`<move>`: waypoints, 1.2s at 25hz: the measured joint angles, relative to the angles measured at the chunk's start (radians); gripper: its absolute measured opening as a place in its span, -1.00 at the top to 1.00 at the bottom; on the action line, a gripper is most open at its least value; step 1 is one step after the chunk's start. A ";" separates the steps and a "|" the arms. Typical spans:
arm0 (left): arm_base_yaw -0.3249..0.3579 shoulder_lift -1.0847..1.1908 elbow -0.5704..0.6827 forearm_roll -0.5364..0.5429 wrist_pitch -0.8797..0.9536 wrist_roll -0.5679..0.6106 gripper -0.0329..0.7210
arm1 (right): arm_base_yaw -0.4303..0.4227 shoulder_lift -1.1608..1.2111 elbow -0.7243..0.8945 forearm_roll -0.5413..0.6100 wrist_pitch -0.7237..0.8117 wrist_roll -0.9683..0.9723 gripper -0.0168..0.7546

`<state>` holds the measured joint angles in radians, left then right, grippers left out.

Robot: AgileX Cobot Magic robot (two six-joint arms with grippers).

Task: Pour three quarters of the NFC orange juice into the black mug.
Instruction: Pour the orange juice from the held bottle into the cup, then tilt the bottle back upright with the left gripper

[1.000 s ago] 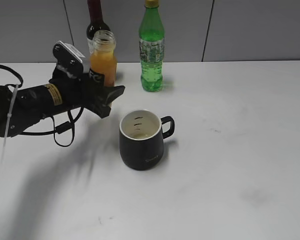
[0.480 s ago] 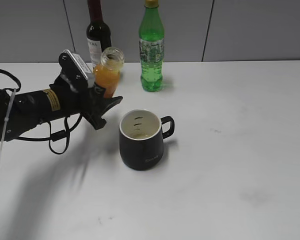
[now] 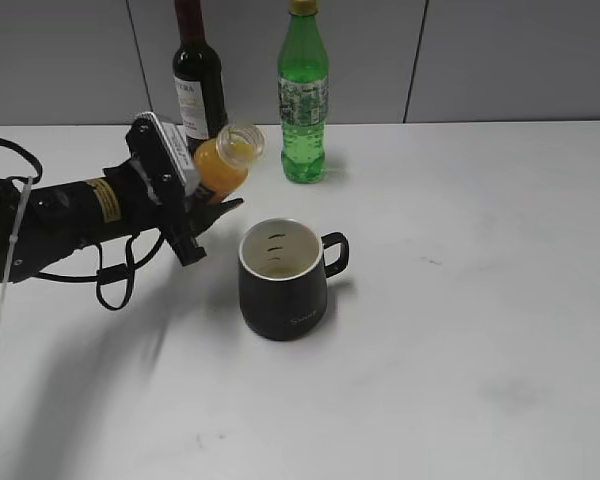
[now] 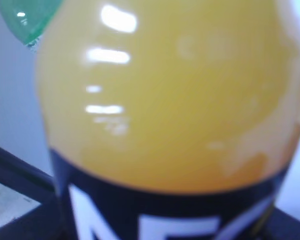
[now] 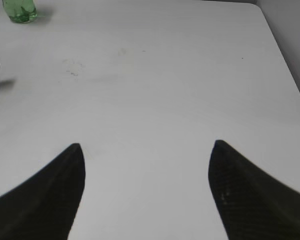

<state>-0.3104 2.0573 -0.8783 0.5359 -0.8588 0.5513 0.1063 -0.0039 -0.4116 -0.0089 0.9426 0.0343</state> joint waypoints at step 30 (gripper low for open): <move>-0.002 0.000 0.000 -0.105 -0.102 0.493 -0.32 | 0.000 0.000 0.000 0.000 0.000 0.000 -0.56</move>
<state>-0.3126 2.0573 -0.8783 0.4311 -0.9605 1.0439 0.1063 -0.0039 -0.4116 -0.0089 0.9426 0.0343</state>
